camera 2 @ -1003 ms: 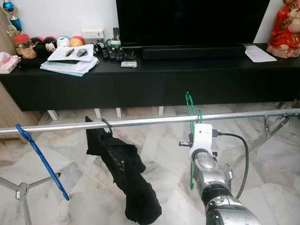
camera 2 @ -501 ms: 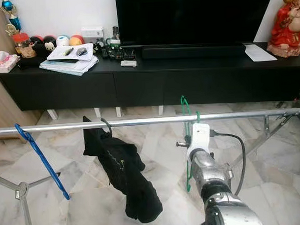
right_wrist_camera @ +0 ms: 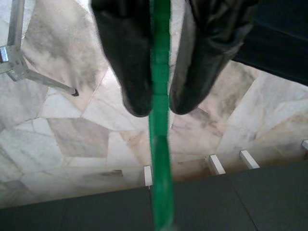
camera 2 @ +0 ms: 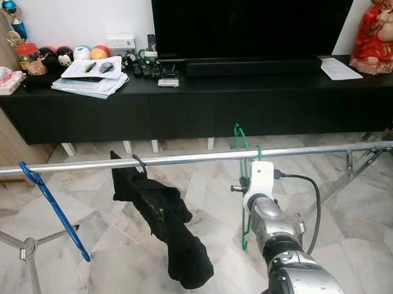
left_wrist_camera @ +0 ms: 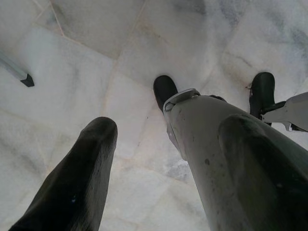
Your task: Hang hanger
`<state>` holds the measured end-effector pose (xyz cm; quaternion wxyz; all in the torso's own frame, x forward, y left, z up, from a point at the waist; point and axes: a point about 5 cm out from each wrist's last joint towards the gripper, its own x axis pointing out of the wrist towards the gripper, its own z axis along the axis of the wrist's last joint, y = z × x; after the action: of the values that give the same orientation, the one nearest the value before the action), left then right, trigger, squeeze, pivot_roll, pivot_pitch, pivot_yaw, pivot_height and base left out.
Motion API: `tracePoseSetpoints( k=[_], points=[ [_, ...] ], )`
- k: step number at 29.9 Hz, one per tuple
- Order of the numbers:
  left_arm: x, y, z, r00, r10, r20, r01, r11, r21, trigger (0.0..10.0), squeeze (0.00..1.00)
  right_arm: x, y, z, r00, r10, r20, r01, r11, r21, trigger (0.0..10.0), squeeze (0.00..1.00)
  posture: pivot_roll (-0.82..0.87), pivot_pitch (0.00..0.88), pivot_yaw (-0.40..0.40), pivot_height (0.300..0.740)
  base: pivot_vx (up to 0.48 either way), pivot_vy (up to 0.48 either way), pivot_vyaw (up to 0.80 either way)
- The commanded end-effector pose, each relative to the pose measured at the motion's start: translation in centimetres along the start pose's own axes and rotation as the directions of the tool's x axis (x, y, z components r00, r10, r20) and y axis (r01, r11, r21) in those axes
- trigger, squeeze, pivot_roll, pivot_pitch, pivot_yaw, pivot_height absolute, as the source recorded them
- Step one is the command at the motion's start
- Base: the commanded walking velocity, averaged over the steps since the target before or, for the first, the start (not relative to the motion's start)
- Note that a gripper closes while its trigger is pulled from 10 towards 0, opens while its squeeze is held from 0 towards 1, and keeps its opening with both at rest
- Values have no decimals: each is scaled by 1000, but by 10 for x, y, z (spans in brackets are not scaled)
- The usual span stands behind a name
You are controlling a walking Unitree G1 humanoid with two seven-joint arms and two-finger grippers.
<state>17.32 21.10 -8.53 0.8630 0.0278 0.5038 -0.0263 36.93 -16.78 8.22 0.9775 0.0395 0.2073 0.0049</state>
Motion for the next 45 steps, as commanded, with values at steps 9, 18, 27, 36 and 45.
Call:
tracePoseSetpoints(
  k=[9, 18, 27, 36, 45],
  points=[
    [0, -2, -8, 999, 0, -39, 0, 1000, 11, 10000, 0, -1, 1, -2, 999, 2, 47, -2, 1000, 21, 10000, 757, -31, 91, -1, 740, 0, 0, 0],
    [-1, 2, -8, 999, 1, -40, -1, 1000, 12, 10000, 0, -2, 3, 0, 995, 12, 96, -14, 1000, 16, 10000, 906, -36, 94, -1, 740, 0, 0, 0],
    [-2, 6, -10, 999, 1, -44, -1, 1000, 12, 10000, 0, -4, 6, -3, 991, 22, 132, -25, 999, 23, 10000, 953, -38, 97, -2, 740, 0, 0, 0],
    [-1, 4, -8, 999, -3, -43, 4, 1000, 16, 10000, 0, -8, 4, -10, 986, 22, 163, -28, 999, 34, 10000, 957, -44, 96, -1, 740, 0, 0, 0],
    [-1, -4, -18, 998, -16, -55, 17, 1000, 18, 10000, 0, -17, 3, -9, 964, 31, 265, -46, 998, 51, 10000, 1000, -47, 95, -3, 740, 0, 0, 0]
  ],
)
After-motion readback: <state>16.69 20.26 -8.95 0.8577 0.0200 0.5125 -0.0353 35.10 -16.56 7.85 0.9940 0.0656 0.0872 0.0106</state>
